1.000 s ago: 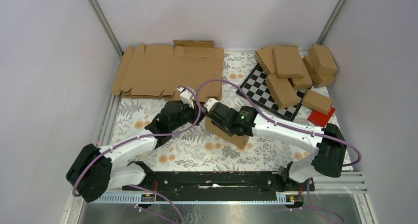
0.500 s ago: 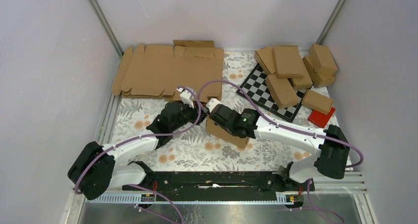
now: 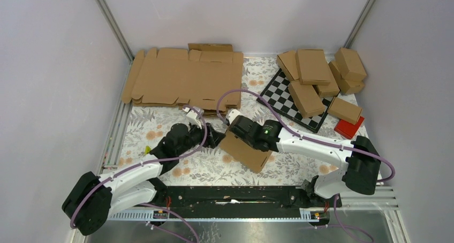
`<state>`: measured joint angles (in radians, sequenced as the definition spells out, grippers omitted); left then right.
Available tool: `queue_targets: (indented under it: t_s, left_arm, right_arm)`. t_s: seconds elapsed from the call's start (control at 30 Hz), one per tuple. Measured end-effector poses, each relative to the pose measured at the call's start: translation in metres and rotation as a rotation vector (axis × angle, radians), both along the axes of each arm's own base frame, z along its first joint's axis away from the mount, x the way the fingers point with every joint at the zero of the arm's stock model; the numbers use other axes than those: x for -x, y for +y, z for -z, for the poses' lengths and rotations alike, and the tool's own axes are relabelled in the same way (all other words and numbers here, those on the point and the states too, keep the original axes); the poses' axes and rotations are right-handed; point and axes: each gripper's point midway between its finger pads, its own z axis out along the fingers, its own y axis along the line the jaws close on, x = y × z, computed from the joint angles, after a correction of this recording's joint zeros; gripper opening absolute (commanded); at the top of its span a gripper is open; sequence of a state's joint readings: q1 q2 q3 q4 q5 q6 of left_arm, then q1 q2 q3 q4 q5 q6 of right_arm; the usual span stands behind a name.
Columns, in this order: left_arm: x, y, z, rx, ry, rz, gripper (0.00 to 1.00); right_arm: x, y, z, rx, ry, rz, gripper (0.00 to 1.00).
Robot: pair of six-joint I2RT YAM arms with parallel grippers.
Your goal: Fold the paper box
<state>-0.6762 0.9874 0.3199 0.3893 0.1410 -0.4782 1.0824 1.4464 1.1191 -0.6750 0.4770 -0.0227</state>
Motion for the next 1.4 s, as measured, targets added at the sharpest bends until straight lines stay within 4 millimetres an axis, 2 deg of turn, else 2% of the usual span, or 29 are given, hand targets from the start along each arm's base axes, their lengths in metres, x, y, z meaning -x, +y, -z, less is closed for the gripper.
queue_targets:
  t_s: [0.13, 0.23, 0.3, 0.43, 0.5, 0.57, 0.67, 0.7, 0.73, 0.77, 0.93, 1.07, 1.17, 1.23, 1.4]
  left_arm:
    - [0.007, 0.004, -0.001, 0.035, 0.042, -0.02, 0.62]
    - [0.01, 0.007, 0.005, 0.046, 0.114, -0.052, 0.58]
    - [0.016, 0.01, 0.02, 0.028, 0.202, -0.074, 0.57]
    - [0.034, 0.017, 0.049, -0.007, 0.382, -0.106, 0.55]
    - [0.041, 0.017, 0.055, -0.009, 0.436, -0.109, 0.53]
    - [0.048, 0.017, 0.057, -0.002, 0.478, -0.108, 0.47]
    - [0.057, 0.012, 0.058, 0.011, 0.519, -0.096, 0.32]
    - [0.06, 0.011, 0.059, 0.012, 0.53, -0.092, 0.2]
    - [0.063, 0.008, 0.06, 0.012, 0.543, -0.085, 0.14]
    - [0.065, 0.006, 0.063, 0.009, 0.555, -0.078, 0.01]
    - [0.08, -0.003, 0.09, -0.068, 0.634, -0.05, 0.0]
    - [0.084, -0.012, 0.109, -0.12, 0.684, -0.035, 0.0]
    - [0.074, -0.025, 0.108, -0.099, 0.679, -0.022, 0.0]
    - [0.065, -0.029, 0.108, -0.077, 0.689, -0.014, 0.0]
    - [0.036, -0.035, 0.108, -0.045, 0.699, -0.016, 0.0]
  right_arm:
    - [0.002, -0.006, 0.009, -0.004, 0.029, 0.03, 0.26]
    - [-0.002, -0.011, 0.014, -0.04, 0.064, 0.085, 0.42]
    - [-0.009, -0.019, 0.017, -0.083, 0.099, 0.153, 0.49]
    - [-0.018, -0.041, 0.025, -0.204, 0.174, 0.306, 0.51]
    - [-0.022, -0.054, 0.03, -0.273, 0.2, 0.39, 0.46]
    - [-0.025, -0.069, 0.034, -0.325, 0.202, 0.475, 0.34]
    - [-0.029, -0.085, 0.038, -0.362, 0.183, 0.569, 0.11]
    - [-0.032, -0.087, 0.04, -0.376, 0.172, 0.596, 0.02]
    - [-0.034, -0.09, 0.041, -0.383, 0.163, 0.617, 0.0]
    - [-0.037, -0.093, 0.043, -0.392, 0.155, 0.64, 0.0]
    - [-0.046, -0.099, 0.062, -0.387, 0.161, 0.724, 0.0]
    - [-0.04, -0.102, 0.096, -0.354, 0.227, 0.771, 0.0]
    - [-0.03, -0.1, 0.114, -0.332, 0.299, 0.773, 0.0]
    - [-0.024, -0.095, 0.12, -0.34, 0.34, 0.758, 0.0]
    - [-0.015, -0.078, 0.12, -0.443, 0.404, 0.717, 0.0]
